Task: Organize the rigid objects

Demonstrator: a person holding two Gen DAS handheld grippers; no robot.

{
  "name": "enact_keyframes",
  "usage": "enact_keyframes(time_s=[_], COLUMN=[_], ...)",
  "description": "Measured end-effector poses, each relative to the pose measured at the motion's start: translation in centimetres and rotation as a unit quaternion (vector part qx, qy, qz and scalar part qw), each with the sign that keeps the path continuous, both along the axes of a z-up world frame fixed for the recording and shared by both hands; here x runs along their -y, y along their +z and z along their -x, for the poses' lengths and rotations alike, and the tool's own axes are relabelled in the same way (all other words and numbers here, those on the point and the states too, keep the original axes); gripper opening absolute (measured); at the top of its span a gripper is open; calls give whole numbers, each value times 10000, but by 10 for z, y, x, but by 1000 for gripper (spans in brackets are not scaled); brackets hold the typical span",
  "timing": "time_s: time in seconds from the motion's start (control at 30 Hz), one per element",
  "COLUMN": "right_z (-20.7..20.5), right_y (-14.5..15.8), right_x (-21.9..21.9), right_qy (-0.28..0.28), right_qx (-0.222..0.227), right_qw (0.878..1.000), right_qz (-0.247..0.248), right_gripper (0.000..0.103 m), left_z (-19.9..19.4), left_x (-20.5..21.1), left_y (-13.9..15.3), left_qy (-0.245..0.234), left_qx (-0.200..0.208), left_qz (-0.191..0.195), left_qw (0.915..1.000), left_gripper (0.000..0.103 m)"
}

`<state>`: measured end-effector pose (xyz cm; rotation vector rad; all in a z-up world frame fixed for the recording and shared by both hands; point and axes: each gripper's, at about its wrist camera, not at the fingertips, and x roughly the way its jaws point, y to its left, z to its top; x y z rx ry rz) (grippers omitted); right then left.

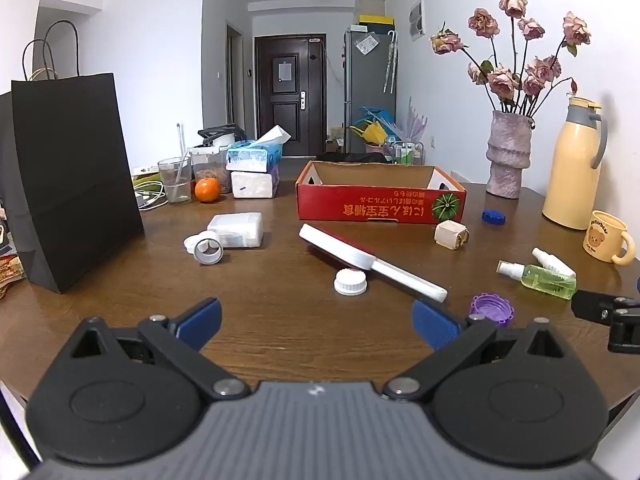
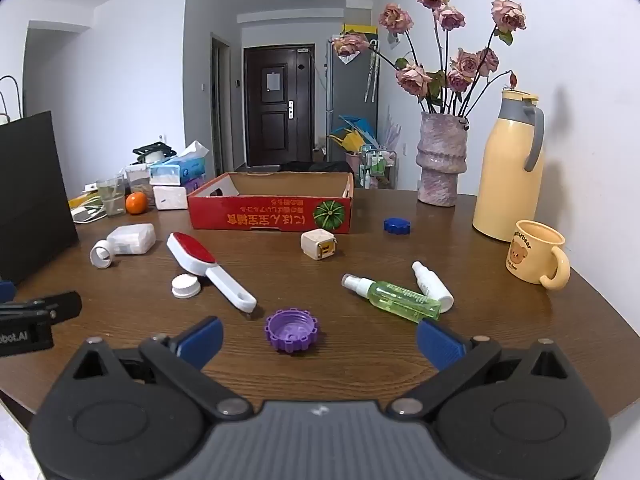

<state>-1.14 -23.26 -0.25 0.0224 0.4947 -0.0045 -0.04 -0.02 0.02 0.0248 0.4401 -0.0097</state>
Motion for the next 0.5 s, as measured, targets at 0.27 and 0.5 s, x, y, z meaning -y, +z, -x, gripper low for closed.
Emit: enact_keyframes(time_s=[0.27,0.5], right_z=[-1,0], right_y=[1,2], right_x=[3,1], right_qy=[54,9], right_qx=[-6,-13], right_qw=[10000,10000], right_qz=[-21,20], right_gripper=[103,103], left_z=[-2,4], left_x=[-6,0], left_y=[1,-1], left_qy=[-26,-30], left_qx=[-9,-7], left_qz=[69,8], left_qw=[10000,10000], left_gripper=[103,103])
